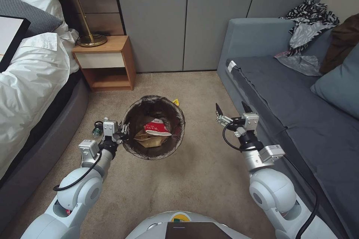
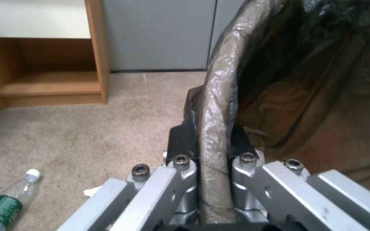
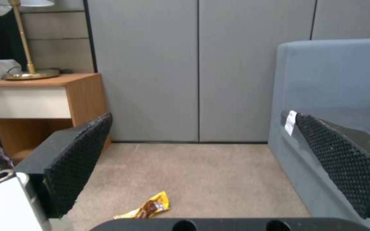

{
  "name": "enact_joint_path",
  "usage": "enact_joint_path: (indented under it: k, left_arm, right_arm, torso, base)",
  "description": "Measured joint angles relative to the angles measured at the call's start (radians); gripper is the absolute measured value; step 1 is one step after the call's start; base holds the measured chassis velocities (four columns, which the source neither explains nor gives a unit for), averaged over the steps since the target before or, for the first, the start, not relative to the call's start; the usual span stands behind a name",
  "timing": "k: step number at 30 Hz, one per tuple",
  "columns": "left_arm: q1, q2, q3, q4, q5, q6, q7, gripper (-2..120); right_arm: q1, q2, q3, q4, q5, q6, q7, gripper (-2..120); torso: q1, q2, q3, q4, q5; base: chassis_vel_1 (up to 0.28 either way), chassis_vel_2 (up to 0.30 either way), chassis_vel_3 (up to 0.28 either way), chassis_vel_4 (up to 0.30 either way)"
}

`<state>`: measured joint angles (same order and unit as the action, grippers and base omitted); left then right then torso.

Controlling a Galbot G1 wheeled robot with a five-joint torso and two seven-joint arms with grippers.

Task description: Pick up the trash bin, then pick up the garbage from the floor and place it into the trash bin.

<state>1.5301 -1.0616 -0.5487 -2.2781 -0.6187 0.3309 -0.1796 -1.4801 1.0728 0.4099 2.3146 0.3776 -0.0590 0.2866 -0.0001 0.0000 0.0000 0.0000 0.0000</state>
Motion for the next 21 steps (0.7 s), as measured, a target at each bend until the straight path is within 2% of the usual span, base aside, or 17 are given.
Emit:
enact_joint_path:
  k: [21]
  left_arm:
    - [-0.001, 0.002, -0.002, 0.000, -0.002, 0.001, 0.000, 4]
  right_arm:
    - [-0.006, 0.018, -0.002, 0.000, -0.010, -0.001, 0.001, 100]
  torso:
    - [0.000, 0.000, 0.000, 0.0000, 0.0000]
  base:
    - [0.000, 0.000, 0.000, 0.000]
